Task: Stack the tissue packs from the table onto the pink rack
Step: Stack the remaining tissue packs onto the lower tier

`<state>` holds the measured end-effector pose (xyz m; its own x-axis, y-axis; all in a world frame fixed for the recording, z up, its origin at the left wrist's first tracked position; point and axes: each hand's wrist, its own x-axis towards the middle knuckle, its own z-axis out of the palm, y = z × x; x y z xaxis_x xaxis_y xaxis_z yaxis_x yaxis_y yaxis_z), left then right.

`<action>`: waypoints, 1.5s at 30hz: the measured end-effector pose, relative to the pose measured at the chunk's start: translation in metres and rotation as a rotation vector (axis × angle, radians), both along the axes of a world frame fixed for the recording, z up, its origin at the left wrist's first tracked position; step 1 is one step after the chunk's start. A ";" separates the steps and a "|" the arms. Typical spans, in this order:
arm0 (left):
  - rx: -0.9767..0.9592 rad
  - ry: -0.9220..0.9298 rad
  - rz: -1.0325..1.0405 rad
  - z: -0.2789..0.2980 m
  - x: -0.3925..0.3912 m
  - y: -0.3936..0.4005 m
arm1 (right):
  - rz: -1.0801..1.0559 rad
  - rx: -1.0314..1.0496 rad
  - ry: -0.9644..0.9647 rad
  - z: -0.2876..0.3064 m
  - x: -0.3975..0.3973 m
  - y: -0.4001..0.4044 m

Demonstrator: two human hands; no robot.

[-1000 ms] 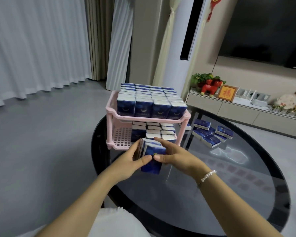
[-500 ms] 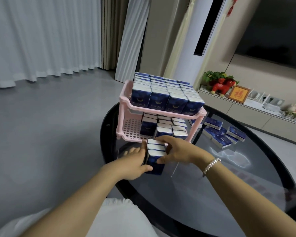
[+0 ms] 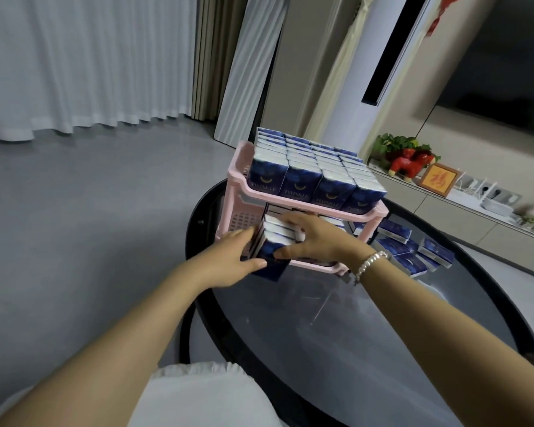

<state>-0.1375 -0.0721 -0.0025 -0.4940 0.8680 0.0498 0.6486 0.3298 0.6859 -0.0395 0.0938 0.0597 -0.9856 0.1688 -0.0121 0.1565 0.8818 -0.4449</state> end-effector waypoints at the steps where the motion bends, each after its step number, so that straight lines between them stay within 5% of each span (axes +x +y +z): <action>1: -0.003 -0.001 0.001 -0.003 0.000 0.002 | -0.016 -0.019 -0.009 -0.006 -0.003 0.002; 8: -0.050 0.000 0.081 -0.027 -0.004 0.019 | -0.084 -0.126 0.105 -0.022 -0.020 0.017; 29: -0.128 0.202 0.167 -0.039 0.001 0.038 | -0.143 0.073 0.055 -0.034 -0.040 0.032; 38: -0.178 0.245 0.159 -0.042 0.003 0.039 | -0.133 0.505 -0.115 -0.035 -0.040 0.026; 45: -0.161 0.231 0.192 -0.043 0.005 0.041 | -0.063 0.498 -0.086 -0.045 -0.033 0.027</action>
<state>-0.1326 -0.0310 -0.0459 -0.6405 0.7664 0.0495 0.6967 0.5527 0.4573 -0.0729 0.1207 0.0143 -0.9722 0.2339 0.0038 0.2339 0.9713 0.0437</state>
